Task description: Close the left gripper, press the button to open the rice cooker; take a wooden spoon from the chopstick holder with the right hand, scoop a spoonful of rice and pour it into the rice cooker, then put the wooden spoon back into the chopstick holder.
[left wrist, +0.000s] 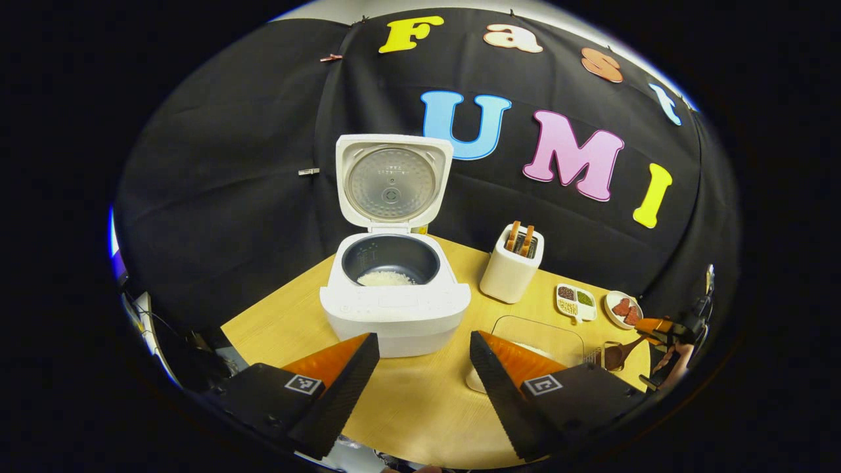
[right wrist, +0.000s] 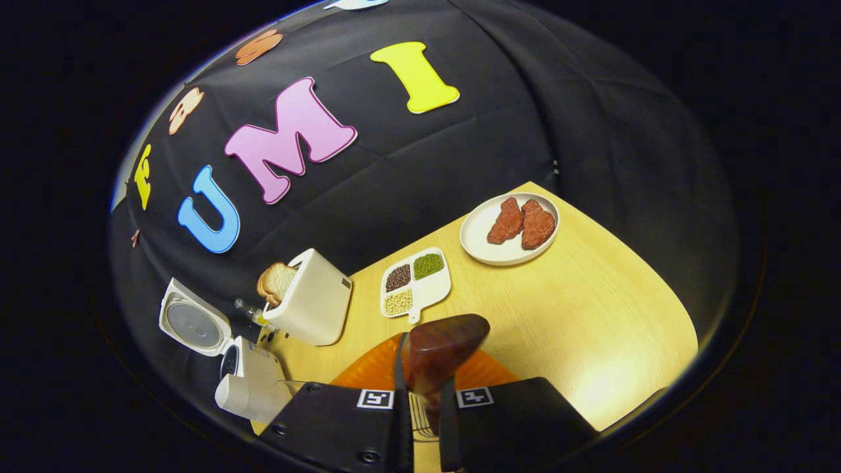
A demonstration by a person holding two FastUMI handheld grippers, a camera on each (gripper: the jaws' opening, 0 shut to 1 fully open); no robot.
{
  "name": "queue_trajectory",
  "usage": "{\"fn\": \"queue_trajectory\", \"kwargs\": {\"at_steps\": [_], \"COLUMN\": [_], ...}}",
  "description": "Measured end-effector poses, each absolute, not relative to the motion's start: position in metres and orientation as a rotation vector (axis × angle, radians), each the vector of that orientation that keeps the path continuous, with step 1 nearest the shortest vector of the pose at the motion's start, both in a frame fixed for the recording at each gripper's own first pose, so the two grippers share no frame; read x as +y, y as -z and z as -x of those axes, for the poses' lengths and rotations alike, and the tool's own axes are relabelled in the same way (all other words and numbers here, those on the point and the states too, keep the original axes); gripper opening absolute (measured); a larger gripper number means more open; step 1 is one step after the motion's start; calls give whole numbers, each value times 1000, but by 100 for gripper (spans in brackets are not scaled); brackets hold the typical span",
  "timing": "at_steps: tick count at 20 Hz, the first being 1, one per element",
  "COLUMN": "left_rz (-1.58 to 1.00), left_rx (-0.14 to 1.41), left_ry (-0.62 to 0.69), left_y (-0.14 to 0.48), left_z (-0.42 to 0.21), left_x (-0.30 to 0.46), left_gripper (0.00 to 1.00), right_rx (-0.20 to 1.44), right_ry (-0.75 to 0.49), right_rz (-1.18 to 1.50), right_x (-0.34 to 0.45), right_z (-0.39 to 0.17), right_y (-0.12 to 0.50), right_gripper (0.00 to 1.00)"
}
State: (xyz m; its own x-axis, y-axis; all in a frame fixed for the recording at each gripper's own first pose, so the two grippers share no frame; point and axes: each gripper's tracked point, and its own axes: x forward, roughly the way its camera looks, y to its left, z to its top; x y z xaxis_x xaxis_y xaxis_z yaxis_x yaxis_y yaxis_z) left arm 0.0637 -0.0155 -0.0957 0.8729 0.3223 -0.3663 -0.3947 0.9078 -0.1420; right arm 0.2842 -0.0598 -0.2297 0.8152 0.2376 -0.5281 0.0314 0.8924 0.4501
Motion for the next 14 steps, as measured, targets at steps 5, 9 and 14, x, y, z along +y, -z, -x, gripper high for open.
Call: {"fn": "queue_trajectory", "kwargs": {"at_steps": [5, 9, 14], "left_rz": [205, 169, 179], "left_rx": [323, 328, 359], "left_ry": [-312, -257, -203], "left_y": [100, 114, 135], "left_z": [-61, -51, -29], "left_x": [-5, 5, 12], "left_gripper": [96, 96, 96], "right_rx": [506, 433, 394], "right_ry": [-88, -102, -155], "right_rz": [-421, -400, -368], "right_x": [-61, -40, 9], "right_z": [-272, -256, -235], "right_y": [170, 128, 106], "right_gripper": [20, 19, 20]}}
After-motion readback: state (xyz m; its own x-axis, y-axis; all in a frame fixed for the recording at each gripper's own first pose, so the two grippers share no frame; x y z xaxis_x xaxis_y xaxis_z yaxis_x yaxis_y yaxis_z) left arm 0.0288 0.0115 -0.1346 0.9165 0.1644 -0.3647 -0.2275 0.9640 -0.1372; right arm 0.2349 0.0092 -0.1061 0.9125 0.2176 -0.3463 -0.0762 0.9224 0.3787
